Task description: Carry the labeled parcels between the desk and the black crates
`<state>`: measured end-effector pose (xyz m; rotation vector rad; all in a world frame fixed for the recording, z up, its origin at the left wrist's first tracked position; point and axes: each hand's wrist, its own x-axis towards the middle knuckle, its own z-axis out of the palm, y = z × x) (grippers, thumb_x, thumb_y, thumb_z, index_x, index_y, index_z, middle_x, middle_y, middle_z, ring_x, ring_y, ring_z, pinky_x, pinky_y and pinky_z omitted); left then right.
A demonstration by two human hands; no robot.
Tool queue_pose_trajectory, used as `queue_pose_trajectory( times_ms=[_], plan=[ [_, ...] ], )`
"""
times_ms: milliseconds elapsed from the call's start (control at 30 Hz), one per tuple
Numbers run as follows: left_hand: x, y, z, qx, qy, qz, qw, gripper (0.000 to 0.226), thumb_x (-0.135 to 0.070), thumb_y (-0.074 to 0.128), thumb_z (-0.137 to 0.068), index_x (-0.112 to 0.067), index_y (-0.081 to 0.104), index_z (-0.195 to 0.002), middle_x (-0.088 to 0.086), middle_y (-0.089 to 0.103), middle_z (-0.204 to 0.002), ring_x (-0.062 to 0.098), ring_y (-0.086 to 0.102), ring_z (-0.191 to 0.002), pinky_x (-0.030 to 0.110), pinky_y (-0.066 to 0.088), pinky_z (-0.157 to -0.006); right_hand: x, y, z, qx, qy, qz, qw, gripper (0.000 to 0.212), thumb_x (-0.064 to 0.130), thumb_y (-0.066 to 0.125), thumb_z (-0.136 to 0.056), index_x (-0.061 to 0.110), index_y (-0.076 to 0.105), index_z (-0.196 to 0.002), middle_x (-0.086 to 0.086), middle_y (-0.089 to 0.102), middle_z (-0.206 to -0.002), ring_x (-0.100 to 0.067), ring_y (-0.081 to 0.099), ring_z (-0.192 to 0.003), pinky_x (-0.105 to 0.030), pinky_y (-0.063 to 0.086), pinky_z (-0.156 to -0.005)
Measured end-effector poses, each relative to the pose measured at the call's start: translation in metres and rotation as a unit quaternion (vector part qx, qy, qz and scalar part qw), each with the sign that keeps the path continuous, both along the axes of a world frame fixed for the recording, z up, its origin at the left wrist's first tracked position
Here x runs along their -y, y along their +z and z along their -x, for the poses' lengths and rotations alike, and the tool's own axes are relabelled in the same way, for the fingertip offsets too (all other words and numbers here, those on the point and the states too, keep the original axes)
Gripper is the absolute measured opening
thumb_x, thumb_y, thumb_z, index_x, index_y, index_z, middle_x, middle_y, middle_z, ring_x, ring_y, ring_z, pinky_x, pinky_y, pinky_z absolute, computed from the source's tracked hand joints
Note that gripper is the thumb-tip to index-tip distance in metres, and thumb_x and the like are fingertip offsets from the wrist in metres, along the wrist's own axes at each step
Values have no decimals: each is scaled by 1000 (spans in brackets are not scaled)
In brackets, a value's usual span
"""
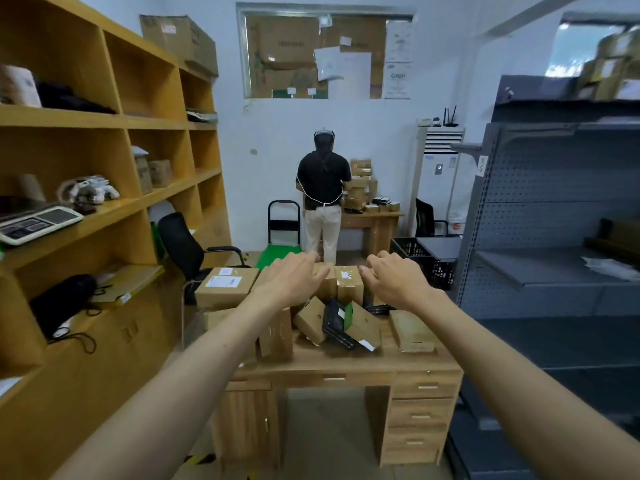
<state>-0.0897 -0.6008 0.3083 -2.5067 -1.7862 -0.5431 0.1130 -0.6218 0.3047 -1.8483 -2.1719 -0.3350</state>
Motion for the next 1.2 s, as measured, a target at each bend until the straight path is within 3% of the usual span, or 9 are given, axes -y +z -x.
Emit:
queue_pose_trajectory(
  times_ms=[200,333,567,867,1000,1200],
  plan=[
    [-79,4,-9,-5,-34,-15,999,43,-47,38,-107,-17,57,-130,4,65,-118,20,59,-100,35,46,-83,-76,8,-8,-5,-28,-20,999,38,40,32,-106,13,59,-105,-10,62,-110,-31,61,-100,-44,48,-81],
    [-127,-15,-11,10,-42,0,999,45,-48,39,-106,-18,56,-134,4,65,-121,20,61,-107,42,51,-94,-117,-9,-7,-3,-39,-17,999,38,39,31,-106,13,59,-104,-10,62,-109,-31,61,-99,-43,47,-80],
    [-192,-39,-10,-3,-29,21,999,48,-47,36,-107,-16,54,-139,6,64,-128,23,60,-115,41,48,-94,-186,-37,-11,3,-45,27,999,39,38,30,-105,12,59,-107,-11,62,-114,-33,60,-103,-42,44,-81],
    [-287,-47,-28,-5,0,27,1000,47,-48,38,-107,-16,53,-139,6,63,-130,23,60,-115,44,50,-96,-299,-45,-18,5,2,18,1000,40,41,31,-106,13,60,-108,-9,61,-111,-29,60,-103,-38,36,-75],
    [-335,-39,-37,-20,32,26,999,48,-47,38,-107,-15,53,-138,7,63,-132,24,60,-116,42,49,-92,-356,-36,-32,5,12,23,1000,42,41,31,-106,11,60,-111,-12,62,-114,-31,60,-104,-43,47,-83],
    [-414,-33,-68,-18,58,12,998,47,-50,37,-106,-16,54,-134,6,65,-125,22,63,-108,42,53,-91,-431,-29,-57,4,32,-7,999,37,39,32,-106,13,58,-109,-11,63,-112,-30,61,-102,-44,48,-84]
  ],
)
